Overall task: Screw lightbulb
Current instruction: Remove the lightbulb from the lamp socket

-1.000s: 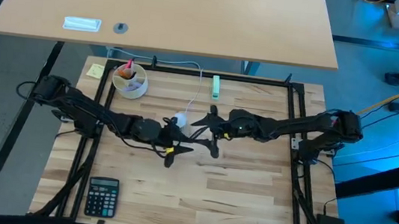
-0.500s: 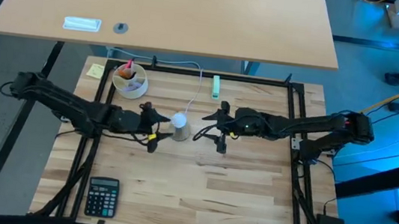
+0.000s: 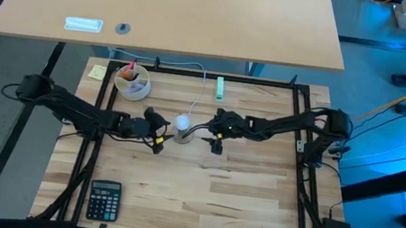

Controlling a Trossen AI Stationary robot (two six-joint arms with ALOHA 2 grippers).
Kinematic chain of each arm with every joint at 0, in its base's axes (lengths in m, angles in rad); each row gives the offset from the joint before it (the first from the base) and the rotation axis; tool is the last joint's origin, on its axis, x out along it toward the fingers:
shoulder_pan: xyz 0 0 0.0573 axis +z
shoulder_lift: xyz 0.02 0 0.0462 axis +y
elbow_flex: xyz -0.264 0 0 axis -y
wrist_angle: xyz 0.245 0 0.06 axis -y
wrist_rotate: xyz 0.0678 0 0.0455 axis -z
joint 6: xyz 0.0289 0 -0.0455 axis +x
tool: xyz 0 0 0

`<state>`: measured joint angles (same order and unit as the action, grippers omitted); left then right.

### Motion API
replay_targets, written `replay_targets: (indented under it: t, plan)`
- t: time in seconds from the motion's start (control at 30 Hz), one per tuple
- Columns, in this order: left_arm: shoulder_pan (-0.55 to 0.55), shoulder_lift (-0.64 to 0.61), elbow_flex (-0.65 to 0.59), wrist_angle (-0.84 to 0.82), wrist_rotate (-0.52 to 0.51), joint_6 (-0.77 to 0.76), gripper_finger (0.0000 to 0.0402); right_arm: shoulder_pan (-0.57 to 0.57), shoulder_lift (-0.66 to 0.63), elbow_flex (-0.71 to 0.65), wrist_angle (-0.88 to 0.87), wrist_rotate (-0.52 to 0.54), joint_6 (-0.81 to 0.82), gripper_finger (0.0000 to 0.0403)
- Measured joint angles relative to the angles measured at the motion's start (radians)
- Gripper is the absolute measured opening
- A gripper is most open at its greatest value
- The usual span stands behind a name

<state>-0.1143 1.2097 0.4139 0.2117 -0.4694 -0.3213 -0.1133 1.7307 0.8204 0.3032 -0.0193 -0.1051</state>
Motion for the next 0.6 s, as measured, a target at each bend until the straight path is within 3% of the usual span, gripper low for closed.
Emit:
replay_targets:
  t: [0.37,0.6]
  plan:
    - [0.051,0.189,0.0,0.113,0.0,0.025,0.0253,-0.012,0.122,0.005,0.247,0.002,0.082,0.028]
    - [0.056,0.207,0.001,0.149,0.001,0.075,0.0253,-0.012,0.144,0.008,0.335,0.116,0.109,0.028]
